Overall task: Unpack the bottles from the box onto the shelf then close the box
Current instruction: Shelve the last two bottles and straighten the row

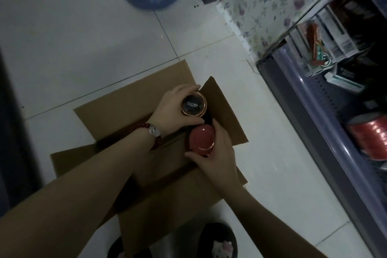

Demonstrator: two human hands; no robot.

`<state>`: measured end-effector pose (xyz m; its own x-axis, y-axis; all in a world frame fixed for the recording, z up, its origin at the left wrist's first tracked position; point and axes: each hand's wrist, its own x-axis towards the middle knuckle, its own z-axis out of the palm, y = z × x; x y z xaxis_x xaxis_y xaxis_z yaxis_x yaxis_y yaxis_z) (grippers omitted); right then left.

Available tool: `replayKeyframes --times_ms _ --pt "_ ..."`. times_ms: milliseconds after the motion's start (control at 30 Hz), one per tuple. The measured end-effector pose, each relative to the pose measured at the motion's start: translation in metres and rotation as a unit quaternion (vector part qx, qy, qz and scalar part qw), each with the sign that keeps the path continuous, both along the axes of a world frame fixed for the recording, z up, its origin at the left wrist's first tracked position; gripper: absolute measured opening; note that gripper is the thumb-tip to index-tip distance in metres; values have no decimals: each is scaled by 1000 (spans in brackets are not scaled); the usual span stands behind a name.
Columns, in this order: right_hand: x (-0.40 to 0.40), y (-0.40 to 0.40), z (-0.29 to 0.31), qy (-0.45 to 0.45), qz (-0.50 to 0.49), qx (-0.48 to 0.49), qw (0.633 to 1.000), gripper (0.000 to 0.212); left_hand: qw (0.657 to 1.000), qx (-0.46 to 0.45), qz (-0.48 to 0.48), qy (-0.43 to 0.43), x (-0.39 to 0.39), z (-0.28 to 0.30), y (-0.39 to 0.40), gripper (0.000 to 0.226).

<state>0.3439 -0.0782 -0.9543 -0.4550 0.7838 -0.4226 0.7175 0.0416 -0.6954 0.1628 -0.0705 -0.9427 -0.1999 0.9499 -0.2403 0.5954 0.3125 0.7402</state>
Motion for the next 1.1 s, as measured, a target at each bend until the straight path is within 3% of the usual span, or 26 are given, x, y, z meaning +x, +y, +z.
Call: replayKeyframes --times_ms 267,400,667,867,1100 --pt "5 -1 -4 8 -26 19 999 96 997 -4 41 -69 -6 -2 -9 89" --pt "7 2 0 2 -19 27 999 92 994 10 87 -57 -4 5 -15 75" --pt "5 4 41 6 -27 50 998 91 987 -1 155 -35 -6 43 -38 74" --pt "1 13 127 38 -36 49 997 92 978 -8 206 -40 -16 127 -50 75" --pt "-6 25 279 69 -47 56 995 81 975 22 213 -52 -24 279 -42 63"
